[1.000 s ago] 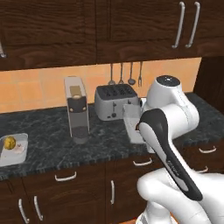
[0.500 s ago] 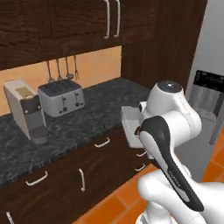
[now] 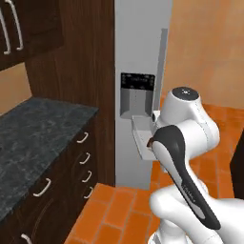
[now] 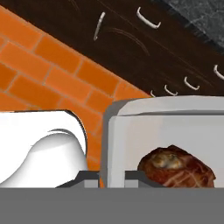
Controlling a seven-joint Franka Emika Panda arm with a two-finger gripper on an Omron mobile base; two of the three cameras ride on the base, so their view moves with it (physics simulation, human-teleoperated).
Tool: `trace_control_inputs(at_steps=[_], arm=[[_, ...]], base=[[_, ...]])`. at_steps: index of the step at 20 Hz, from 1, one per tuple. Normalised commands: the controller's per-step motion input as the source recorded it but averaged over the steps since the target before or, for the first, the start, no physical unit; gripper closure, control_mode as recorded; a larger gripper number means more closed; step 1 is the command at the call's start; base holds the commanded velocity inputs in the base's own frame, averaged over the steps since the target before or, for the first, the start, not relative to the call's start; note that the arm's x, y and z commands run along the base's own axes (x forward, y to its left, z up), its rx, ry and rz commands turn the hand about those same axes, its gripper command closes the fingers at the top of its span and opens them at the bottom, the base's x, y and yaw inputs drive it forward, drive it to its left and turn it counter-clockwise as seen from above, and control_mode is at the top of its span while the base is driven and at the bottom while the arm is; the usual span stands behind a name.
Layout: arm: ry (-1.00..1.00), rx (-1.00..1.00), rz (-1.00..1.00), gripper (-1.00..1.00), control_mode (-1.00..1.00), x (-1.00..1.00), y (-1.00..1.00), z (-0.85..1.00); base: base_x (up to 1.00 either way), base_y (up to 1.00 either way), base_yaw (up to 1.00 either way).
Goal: Take the meat container that has the chicken drumstick and place it on the second highest rack of the freezer. Then take the vegetable container that has the garlic and squash and place it on the highest rack of the freezer.
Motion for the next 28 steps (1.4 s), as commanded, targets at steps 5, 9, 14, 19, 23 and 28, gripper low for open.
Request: trace_control_inputs(at_steps=[5,9,14,19,23,28], arm=[[0.00,0.00,0.00,1.00,1.00,0.00,0.00,0.00],[0.00,0.00,0.00,1.00,1.00,0.00,0.00,0.00],[0.00,0.00,0.00,1.00,1.00,0.00,0.00,0.00],[0.00,0.00,0.00,1.00,1.00,0.00,0.00,0.00],[0.00,0.00,0.00,1.00,1.00,0.00,0.00,0.00],[0.00,0.00,0.00,1.00,1.00,0.00,0.00,0.00]], base=[[0.29,-0.41,-0.72],[0.83,-0.45,-0.53],[1.00,-0.53,-0.33],[1.00,-0.81,-0.20],[1.00,-0.35,-0.03],[1.00,0.00,0.00]])
